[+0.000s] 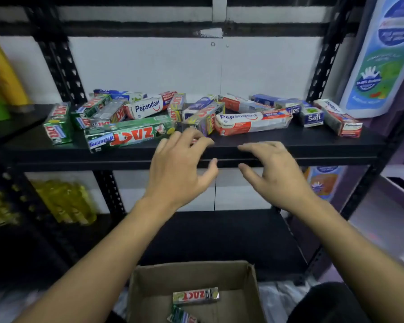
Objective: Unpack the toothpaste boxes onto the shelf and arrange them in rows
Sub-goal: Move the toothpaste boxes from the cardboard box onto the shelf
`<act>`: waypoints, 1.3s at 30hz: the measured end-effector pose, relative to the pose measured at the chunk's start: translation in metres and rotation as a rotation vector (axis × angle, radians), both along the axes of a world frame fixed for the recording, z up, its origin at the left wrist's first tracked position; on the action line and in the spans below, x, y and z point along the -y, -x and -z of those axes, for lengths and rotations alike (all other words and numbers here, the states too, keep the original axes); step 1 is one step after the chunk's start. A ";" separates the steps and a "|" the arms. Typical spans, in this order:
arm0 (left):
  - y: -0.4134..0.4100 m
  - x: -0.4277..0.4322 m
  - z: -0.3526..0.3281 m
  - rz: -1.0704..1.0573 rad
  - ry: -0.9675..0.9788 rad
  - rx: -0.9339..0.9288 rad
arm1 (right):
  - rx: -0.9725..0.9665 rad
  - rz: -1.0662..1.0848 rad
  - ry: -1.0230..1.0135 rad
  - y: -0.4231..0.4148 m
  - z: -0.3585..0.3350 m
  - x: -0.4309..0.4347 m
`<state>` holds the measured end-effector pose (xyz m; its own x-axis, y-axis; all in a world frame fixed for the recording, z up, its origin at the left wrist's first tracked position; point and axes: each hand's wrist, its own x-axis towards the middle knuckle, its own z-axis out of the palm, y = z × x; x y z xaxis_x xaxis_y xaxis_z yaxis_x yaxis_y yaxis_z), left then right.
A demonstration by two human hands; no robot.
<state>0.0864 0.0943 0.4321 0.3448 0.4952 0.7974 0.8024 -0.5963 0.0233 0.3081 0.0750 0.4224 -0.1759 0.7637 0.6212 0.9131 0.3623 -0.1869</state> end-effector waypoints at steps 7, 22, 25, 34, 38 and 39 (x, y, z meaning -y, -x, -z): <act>0.038 0.024 0.098 -0.045 0.292 -0.124 | -0.124 -0.045 0.042 0.041 0.101 0.022; 0.084 0.028 0.354 -0.150 1.193 -0.306 | 0.195 -0.089 1.052 0.064 0.346 0.004; 0.088 0.035 0.404 -0.168 1.339 -0.238 | 0.209 -0.104 1.152 0.065 0.383 0.007; 0.085 0.033 0.508 -0.183 1.410 -0.205 | 0.255 -0.139 1.265 0.067 0.451 0.004; 0.081 0.026 0.532 -0.179 1.446 -0.209 | 0.297 -0.152 1.182 0.070 0.464 -0.018; 0.082 0.025 0.536 -0.189 1.453 -0.193 | 0.308 -0.138 1.186 0.069 0.468 -0.023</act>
